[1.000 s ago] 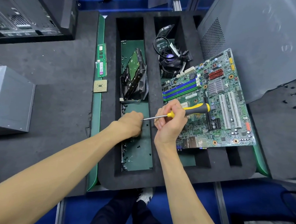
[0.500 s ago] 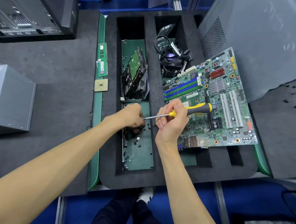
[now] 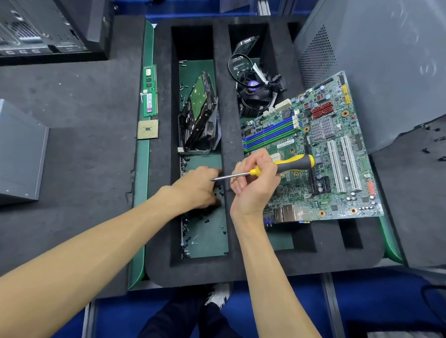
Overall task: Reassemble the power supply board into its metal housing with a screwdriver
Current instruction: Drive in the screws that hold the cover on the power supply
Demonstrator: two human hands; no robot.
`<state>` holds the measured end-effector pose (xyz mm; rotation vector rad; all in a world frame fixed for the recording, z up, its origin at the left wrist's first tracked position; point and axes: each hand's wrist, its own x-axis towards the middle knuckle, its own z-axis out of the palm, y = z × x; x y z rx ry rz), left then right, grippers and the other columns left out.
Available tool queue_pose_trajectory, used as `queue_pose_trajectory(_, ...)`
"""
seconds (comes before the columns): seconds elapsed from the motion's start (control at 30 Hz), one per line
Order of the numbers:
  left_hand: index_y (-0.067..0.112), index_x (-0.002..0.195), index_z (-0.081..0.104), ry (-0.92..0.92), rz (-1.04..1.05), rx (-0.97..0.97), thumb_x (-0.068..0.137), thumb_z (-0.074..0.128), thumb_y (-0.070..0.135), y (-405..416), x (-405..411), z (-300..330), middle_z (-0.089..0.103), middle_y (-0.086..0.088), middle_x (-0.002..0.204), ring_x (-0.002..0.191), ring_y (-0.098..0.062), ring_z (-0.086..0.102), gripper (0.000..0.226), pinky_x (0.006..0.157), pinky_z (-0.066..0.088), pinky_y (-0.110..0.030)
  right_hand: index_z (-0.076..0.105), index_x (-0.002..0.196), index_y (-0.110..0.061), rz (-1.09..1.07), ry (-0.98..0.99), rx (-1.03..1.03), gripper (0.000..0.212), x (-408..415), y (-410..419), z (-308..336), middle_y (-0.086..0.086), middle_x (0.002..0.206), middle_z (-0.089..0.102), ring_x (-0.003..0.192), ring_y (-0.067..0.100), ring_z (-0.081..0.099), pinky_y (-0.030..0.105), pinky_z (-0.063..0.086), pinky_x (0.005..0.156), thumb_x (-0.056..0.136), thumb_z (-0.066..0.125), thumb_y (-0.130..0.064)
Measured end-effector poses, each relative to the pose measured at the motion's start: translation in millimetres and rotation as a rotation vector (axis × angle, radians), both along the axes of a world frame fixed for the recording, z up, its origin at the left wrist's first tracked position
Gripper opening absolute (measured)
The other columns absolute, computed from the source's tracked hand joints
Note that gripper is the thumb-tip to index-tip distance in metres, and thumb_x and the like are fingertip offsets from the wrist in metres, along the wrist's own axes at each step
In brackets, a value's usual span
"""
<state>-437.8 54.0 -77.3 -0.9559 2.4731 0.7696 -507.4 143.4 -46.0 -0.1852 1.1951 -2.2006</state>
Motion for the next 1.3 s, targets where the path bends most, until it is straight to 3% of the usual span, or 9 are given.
queue_pose_trajectory(0.07, 0.015, 0.094, 0.043, 0.035, 0.030, 0.022, 0.080, 0.071, 0.013, 6, 0, -4, 0.050, -0.008, 0.096, 0.085, -0.033, 0.056, 0.031, 0.071, 0.048, -0.036, 0.044, 0.055, -0.021, -0.001, 0.003, 0.000, 0.031, 0, 0, 0, -0.005, 0.039, 0.030, 0.038, 0.012, 0.021, 0.018, 0.019, 0.040, 0.086, 0.039, -0.016)
queue_pose_trajectory(0.23, 0.011, 0.086, 0.051, 0.145, 0.128, 0.000, 0.085, 0.061, 0.004, 9, -2, -12, 0.060, -0.016, 0.089, 0.083, -0.041, 0.060, 0.013, 0.070, 0.051, -0.043, 0.045, 0.056, -0.020, -0.006, -0.006, -0.012, 0.031, 1, 0, 0, -0.005, 0.040, 0.030, 0.037, 0.012, 0.022, 0.018, 0.021, 0.040, 0.086, 0.039, -0.015)
queue_pose_trajectory(0.4, 0.016, 0.068, 0.039, 0.110, 0.176, 0.004, 0.083, 0.059, 0.004, 7, -5, -19, 0.050, -0.008, 0.075, 0.075, -0.039, 0.056, 0.028, 0.061, 0.043, -0.036, 0.044, 0.056, -0.020, 0.002, 0.003, -0.005, 0.031, 0, 0, -1, -0.005, 0.040, 0.030, 0.038, 0.012, 0.021, 0.019, 0.018, 0.041, 0.087, 0.039, -0.016)
queue_pose_trajectory(0.77, 0.013, 0.072, 0.043, 0.019, 0.220, 0.065, 0.081, 0.058, 0.003, 3, -10, -17, 0.059, -0.015, 0.085, 0.083, -0.039, 0.061, 0.019, 0.068, 0.051, -0.039, 0.044, 0.056, -0.021, 0.001, 0.024, 0.000, 0.032, 1, -1, -1, -0.005, 0.041, 0.031, 0.038, 0.013, 0.022, 0.019, 0.020, 0.042, 0.087, 0.040, -0.017)
queue_pose_trajectory(1.03, 0.017, 0.065, 0.044, 0.084, 0.265, 0.085, 0.079, 0.055, -0.003, 7, -8, -22, 0.051, -0.004, 0.069, 0.069, -0.032, 0.054, 0.026, 0.053, 0.036, -0.029, 0.043, 0.057, -0.020, 0.001, 0.026, -0.009, 0.031, 1, -1, -1, -0.005, 0.040, 0.031, 0.038, 0.012, 0.022, 0.020, 0.020, 0.041, 0.087, 0.039, -0.016)
queue_pose_trajectory(1.3, 0.014, 0.071, 0.043, 0.005, 0.208, 0.108, 0.082, 0.057, 0.002, 9, -9, -16, 0.051, -0.007, 0.073, 0.064, -0.026, 0.052, 0.021, 0.049, 0.037, -0.028, 0.041, 0.058, -0.018, 0.007, 0.020, 0.003, 0.029, 2, -1, 0, -0.003, 0.040, 0.029, 0.038, 0.013, 0.019, 0.021, 0.016, 0.041, 0.087, 0.039, -0.016)
